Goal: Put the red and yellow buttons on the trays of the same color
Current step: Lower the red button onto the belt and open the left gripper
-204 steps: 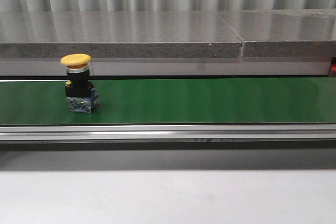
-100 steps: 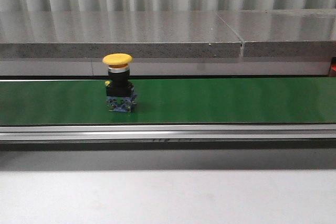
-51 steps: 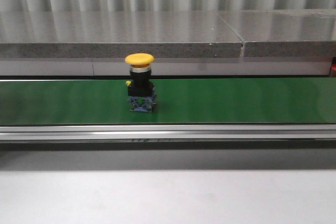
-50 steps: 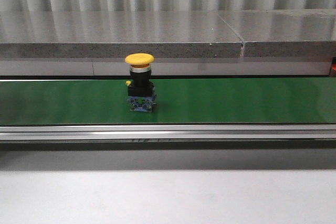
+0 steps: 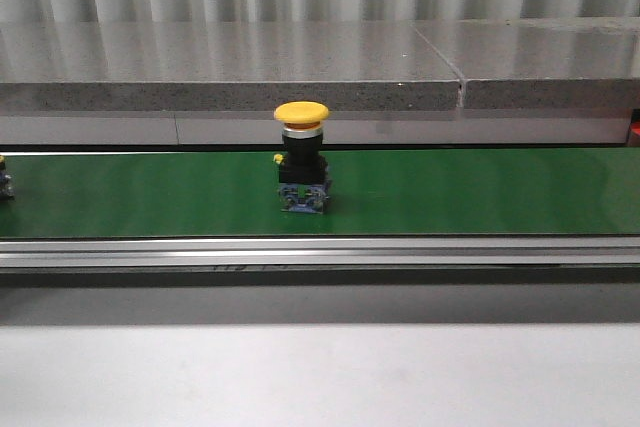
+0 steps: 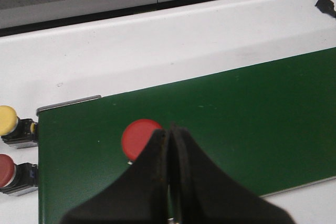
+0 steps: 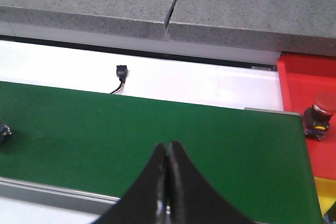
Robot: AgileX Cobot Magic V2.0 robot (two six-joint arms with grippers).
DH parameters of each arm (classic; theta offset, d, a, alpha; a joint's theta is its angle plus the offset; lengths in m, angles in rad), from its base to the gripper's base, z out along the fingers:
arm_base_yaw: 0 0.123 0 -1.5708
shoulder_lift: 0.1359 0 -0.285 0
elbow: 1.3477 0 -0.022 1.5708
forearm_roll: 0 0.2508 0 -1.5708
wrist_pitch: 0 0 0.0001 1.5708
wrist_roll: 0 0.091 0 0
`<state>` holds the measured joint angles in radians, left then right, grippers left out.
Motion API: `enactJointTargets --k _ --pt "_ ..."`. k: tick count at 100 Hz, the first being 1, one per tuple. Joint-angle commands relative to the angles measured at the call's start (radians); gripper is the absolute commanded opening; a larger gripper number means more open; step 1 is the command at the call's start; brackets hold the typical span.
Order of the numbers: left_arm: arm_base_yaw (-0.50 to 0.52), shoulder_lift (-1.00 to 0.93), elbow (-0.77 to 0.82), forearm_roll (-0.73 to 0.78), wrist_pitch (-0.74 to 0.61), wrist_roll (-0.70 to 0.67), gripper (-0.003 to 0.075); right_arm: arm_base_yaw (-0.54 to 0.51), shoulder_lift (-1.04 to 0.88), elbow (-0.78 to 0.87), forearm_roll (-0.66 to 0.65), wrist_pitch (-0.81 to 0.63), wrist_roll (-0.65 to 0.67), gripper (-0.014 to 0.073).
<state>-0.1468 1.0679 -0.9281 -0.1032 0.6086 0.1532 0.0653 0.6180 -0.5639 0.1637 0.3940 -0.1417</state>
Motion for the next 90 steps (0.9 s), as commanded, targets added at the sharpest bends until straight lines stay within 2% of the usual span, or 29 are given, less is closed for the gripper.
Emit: enactJointTargets --k 1,37,68,90 --pt "-0.01 -0.099 0.039 -0.005 -0.111 -0.001 -0.002 0.001 -0.002 -0.027 0.0 -0.067 -0.006 -0.0067" --pt "-0.01 -0.413 0.25 -0.009 -0.127 -0.001 -0.002 0.001 -0.002 -0.027 0.0 -0.067 -0.006 -0.0067" --pt "-0.01 -0.608 0.302 -0.015 -0.064 -0.001 -0.002 0.001 -0.002 -0.027 0.0 -0.067 -0.006 -0.0067" --pt "-0.01 -0.649 0.32 -0.015 -0.06 -0.001 -0.002 0.001 -0.002 -0.027 0.0 -0.066 -0.006 -0.0067"
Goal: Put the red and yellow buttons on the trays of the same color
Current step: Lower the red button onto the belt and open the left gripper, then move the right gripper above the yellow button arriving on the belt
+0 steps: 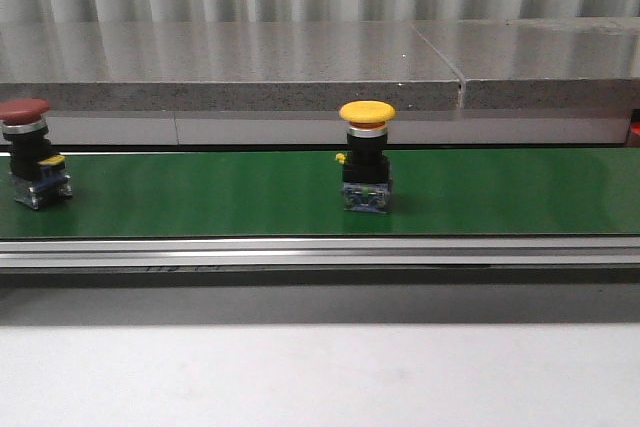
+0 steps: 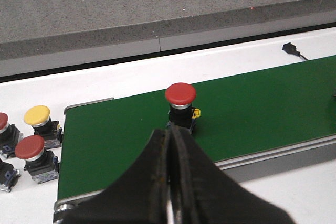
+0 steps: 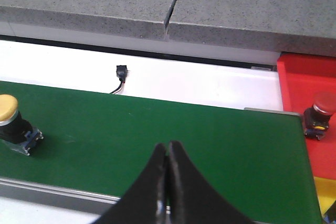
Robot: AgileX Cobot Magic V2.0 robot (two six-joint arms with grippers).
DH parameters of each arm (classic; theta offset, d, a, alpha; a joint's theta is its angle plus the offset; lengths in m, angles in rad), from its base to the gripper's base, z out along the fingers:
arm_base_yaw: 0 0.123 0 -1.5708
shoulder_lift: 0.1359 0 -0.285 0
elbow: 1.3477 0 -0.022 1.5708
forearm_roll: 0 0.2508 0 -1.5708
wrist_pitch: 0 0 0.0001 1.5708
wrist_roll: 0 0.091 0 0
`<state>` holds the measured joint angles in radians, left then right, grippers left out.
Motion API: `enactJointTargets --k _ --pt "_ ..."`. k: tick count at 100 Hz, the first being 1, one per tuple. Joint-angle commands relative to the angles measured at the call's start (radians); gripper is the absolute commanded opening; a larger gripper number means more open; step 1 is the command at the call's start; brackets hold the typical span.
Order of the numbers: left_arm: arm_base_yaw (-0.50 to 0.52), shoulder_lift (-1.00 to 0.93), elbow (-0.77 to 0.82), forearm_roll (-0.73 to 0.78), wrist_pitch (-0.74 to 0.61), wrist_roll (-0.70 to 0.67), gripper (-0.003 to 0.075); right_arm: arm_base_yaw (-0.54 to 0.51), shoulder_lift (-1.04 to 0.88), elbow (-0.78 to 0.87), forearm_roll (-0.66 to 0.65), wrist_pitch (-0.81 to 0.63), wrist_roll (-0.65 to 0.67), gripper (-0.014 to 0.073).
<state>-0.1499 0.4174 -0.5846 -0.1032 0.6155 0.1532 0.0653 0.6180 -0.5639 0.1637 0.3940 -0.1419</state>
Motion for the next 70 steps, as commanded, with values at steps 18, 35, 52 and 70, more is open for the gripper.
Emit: enactJointTargets --k 18,35,52,70 --pt "-0.007 0.002 -0.023 -0.015 -0.066 -0.001 -0.002 0.001 -0.002 -0.027 0.0 -0.066 -0.006 -0.0067" --pt "-0.007 0.002 -0.023 -0.015 -0.066 -0.001 -0.002 0.001 -0.002 -0.027 0.0 -0.097 -0.006 -0.0067" --pt "-0.007 0.002 -0.023 -0.015 -0.066 -0.001 -0.002 0.001 0.015 -0.079 0.0 -0.06 -0.006 -0.0067" --pt "-0.007 0.002 -0.023 -0.015 -0.066 -0.001 -0.002 0.001 0.129 -0.24 0.0 0.116 -0.006 -0.0064"
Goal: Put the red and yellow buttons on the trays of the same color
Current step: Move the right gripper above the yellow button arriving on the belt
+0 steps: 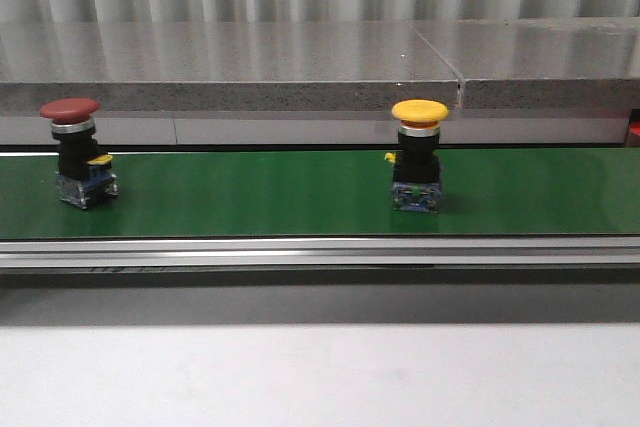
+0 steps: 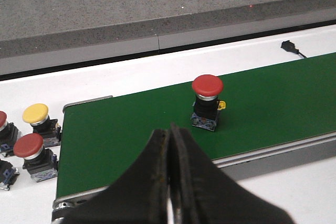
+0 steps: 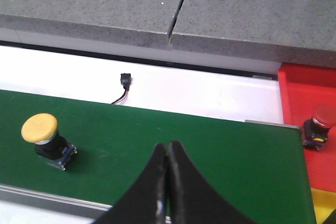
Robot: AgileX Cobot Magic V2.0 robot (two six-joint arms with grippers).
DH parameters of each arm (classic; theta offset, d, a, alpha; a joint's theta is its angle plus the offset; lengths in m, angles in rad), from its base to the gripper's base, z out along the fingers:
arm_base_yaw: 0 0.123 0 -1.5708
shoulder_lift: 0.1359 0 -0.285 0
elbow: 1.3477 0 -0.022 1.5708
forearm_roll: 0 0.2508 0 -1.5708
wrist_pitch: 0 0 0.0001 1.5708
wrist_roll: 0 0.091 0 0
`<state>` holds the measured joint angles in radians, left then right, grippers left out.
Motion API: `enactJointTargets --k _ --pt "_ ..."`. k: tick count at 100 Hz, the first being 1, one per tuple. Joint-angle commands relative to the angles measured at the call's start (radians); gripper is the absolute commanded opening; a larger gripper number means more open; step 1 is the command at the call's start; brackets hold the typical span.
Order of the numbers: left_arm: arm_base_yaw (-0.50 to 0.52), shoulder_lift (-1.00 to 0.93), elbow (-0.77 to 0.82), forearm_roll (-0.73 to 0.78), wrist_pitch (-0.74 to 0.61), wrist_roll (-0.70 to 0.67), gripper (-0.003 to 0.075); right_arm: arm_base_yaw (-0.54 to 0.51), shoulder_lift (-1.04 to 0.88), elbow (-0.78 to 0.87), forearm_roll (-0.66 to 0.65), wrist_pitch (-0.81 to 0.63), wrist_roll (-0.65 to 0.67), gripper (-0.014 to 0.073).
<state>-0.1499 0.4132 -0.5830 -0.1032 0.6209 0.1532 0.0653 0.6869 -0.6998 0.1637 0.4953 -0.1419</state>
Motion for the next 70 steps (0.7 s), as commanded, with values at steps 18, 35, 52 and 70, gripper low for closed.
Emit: enactJointTargets --k 18,35,52,70 --pt "-0.007 0.006 -0.025 -0.015 -0.072 -0.001 -0.002 0.007 0.207 -0.247 0.0 0.152 -0.006 0.0003" --pt "-0.007 0.006 -0.025 -0.015 -0.072 -0.001 -0.002 0.027 0.319 -0.338 0.0 0.216 -0.006 0.029" --pt "-0.007 0.006 -0.025 -0.015 -0.072 -0.001 -0.002 0.078 0.424 -0.41 0.0 0.311 -0.006 0.0538" --pt "-0.007 0.006 -0.025 -0.015 -0.072 -0.001 -0.002 0.148 0.54 -0.476 0.0 0.387 -0.008 0.0556"
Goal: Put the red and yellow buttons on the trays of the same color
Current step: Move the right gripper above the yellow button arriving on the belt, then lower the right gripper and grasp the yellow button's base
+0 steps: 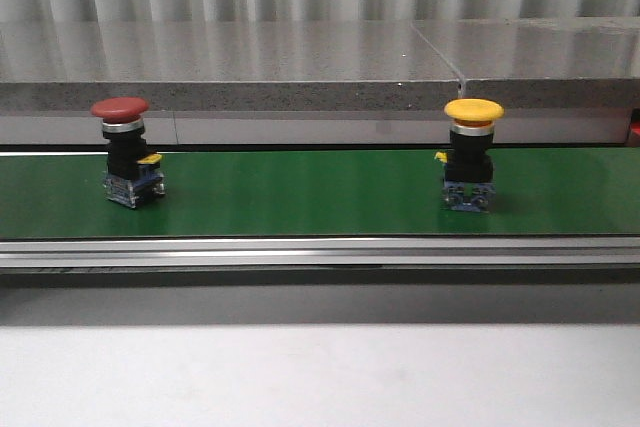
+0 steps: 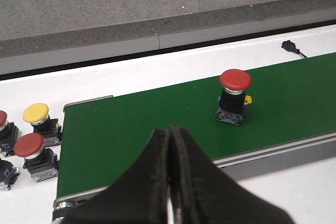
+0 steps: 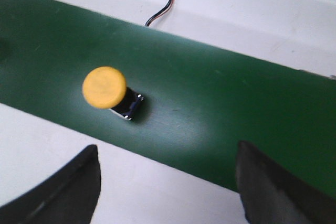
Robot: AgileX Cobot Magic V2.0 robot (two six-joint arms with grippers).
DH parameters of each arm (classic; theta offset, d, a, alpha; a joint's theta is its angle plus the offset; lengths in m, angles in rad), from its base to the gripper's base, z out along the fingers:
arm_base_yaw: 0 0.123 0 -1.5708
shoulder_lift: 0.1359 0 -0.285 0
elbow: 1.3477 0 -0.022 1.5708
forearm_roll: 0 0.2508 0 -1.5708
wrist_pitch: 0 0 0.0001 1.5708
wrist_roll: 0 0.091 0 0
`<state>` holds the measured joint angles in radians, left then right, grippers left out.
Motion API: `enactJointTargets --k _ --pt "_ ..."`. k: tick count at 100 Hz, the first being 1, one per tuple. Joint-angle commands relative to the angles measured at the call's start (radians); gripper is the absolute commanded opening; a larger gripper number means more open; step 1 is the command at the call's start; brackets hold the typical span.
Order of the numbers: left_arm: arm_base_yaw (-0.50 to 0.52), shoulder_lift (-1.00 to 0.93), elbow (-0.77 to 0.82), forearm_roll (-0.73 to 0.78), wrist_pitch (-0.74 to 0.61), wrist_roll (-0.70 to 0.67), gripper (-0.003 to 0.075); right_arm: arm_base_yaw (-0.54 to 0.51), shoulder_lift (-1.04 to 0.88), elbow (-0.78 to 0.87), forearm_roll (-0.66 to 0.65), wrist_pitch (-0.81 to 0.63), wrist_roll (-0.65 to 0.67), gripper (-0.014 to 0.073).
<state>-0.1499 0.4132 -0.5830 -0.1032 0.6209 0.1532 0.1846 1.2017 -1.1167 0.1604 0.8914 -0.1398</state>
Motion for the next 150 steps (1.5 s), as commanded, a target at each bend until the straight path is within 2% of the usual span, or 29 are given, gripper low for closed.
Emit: enactJointTargets --k 1,24,80,90,102,111,127,150 --pt "-0.007 0.006 -0.025 -0.015 -0.072 -0.001 -0.002 0.031 0.029 -0.061 0.004 -0.006 -0.01 0.0556" --pt "-0.007 0.006 -0.025 -0.015 -0.072 -0.001 -0.002 0.082 0.145 -0.093 0.004 0.008 -0.01 0.0556" --pt "-0.007 0.006 -0.025 -0.015 -0.072 -0.001 -0.002 0.065 0.385 -0.233 -0.004 0.129 -0.009 0.0548" --pt "-0.007 0.006 -0.025 -0.015 -0.072 -0.001 -0.002 0.051 0.401 -0.232 -0.005 0.13 -0.009 0.0484" --pt "-0.007 0.006 -0.025 -0.015 -0.072 -0.001 -0.002 0.041 0.409 -0.231 -0.009 0.128 -0.009 0.0319" --pt "-0.007 0.006 -0.025 -0.015 -0.072 -0.001 -0.002 0.04 0.409 -0.231 -0.01 0.121 -0.009 0.025" --pt "-0.007 0.006 -0.025 -0.015 -0.072 -0.001 -0.002 0.04 0.388 -0.231 -0.017 0.105 0.032 0.0244" --pt "-0.007 0.006 -0.025 -0.015 -0.072 -0.001 -0.002 0.004 0.31 -0.231 -0.143 0.13 0.262 0.0244"
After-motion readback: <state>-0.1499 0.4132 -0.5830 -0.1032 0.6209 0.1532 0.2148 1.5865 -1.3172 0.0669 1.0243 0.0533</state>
